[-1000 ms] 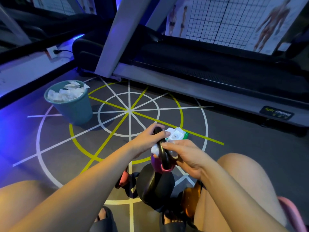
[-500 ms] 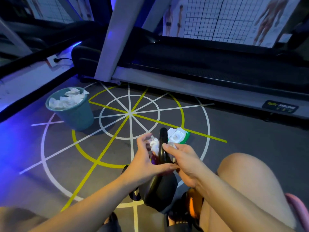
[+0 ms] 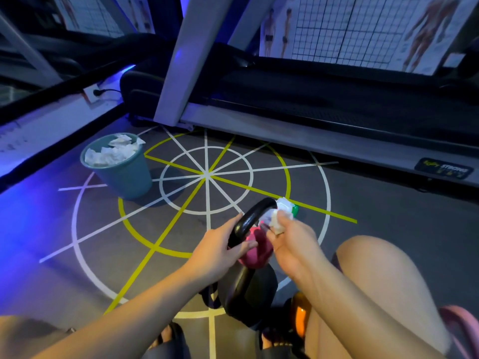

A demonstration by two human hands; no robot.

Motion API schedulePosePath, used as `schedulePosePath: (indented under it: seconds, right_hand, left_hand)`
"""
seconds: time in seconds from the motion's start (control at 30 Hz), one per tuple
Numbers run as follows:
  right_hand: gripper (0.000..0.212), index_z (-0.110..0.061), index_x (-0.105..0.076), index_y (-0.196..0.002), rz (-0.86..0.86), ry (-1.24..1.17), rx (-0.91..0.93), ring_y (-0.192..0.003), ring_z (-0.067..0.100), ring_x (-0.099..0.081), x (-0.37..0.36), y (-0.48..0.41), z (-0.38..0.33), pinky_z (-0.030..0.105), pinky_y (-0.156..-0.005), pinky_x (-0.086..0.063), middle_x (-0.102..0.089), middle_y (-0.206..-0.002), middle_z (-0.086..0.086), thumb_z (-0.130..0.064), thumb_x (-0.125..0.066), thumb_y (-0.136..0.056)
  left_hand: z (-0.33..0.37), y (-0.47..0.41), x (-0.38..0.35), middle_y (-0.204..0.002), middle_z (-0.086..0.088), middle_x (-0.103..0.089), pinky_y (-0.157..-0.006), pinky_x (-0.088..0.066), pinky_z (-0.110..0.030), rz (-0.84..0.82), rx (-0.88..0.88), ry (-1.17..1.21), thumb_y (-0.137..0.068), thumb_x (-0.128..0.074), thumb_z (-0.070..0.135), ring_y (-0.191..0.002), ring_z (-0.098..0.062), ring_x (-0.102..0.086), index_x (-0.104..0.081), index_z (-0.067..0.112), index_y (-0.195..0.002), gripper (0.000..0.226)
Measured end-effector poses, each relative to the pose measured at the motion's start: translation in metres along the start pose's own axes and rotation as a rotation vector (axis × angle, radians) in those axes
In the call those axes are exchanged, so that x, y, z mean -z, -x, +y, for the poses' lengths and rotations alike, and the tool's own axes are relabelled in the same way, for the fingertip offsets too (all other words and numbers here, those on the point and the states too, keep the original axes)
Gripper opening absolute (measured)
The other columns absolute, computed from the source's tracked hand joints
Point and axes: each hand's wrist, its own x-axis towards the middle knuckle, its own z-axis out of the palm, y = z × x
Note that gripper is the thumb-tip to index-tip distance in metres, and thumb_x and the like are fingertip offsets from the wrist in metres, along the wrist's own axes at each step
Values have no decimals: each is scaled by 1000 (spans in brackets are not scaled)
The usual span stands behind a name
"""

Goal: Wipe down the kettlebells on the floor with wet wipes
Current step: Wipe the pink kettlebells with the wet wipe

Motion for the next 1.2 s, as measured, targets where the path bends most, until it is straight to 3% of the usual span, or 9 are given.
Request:
schedulePosePath:
  seconds: [0.23,0.37,0.53,0.7,0.8,0.93,1.03,1.13,1.2]
  right_hand:
    - [28,3,-66,-113,-221,205,-150,-78,22,-73,-9,22,9,33,-65,-61,-74,-95,18,1,-40,-102]
    - [31,7,-57,-125,-73,27,12,-113,38,-64,-8,0,-10,47,-112,-40,-64,-126,22,5,-43,-97]
    - [36,-2,-65,-123,5,138,105,-104,26,-70,-7,14,-9,32,-91,-55,-73,-108,11,7,-45,-95]
    - [29,7,-60,-114,166,201,26,-79,23,-66,5,3,-3,45,-97,-54,-68,-88,14,14,-44,-91]
    - [27,7,-57,-119,-15,193,-126,-91,28,-68,-9,11,9,38,-83,-59,-69,-103,22,9,-42,-97]
    - [39,8,-46,-131,6,-75,-142,-113,38,-62,-6,-7,-6,44,-84,-55,-57,-125,31,10,-37,-94]
    - [35,4,-55,-118,18,-83,-123,-96,32,-68,-2,-7,-5,39,-75,-57,-63,-113,28,10,-42,-86]
    - [21,-5,-59,-78,-52,159,-116,-54,15,-60,-10,12,18,27,-53,-52,-60,-68,12,8,-44,-86]
    - [23,-9,-58,-78,-110,232,-117,-59,16,-58,-13,16,22,29,-55,-54,-56,-68,9,8,-44,-87]
  left_hand:
    - [-8,-3,16,-89,8,-74,-81,-56,-31,-11,69,-8,-99,-62,29,-83,-5,-71,-52,35,-123,27]
    - [-13,-5,21,-104,8,-71,-79,-54,-29,-46,42,-43,-99,-61,37,-91,-12,-69,-44,42,-134,39]
    - [-13,-5,12,-104,8,-70,-83,-53,-30,-21,26,-60,-99,-60,36,-91,-6,-66,-40,40,-144,49]
    - [-12,-12,15,-99,7,-70,-78,-51,-28,-38,37,-69,-98,-61,38,-92,-11,-65,-49,32,-135,39]
    - [-5,-11,15,-91,9,-70,-63,-44,-15,-85,-26,-106,-99,-61,35,-79,-3,-64,-47,33,-138,41]
    - [-1,-13,10,-96,1,-72,-76,-53,-31,-164,-43,-146,-100,-59,32,-82,-12,-68,-25,36,-156,65]
    - [6,-17,7,-103,-4,-72,-77,-49,-30,-188,-44,-181,-101,-58,31,-89,-16,-67,-20,29,-159,69]
    - [7,-17,13,-96,0,-71,-66,-44,-27,-166,-49,-162,-101,-58,26,-84,-16,-66,-40,28,-141,44]
    - [2,-17,19,-91,1,-70,-64,-45,-28,-164,-28,-140,-101,-57,24,-80,-16,-66,-41,26,-138,41]
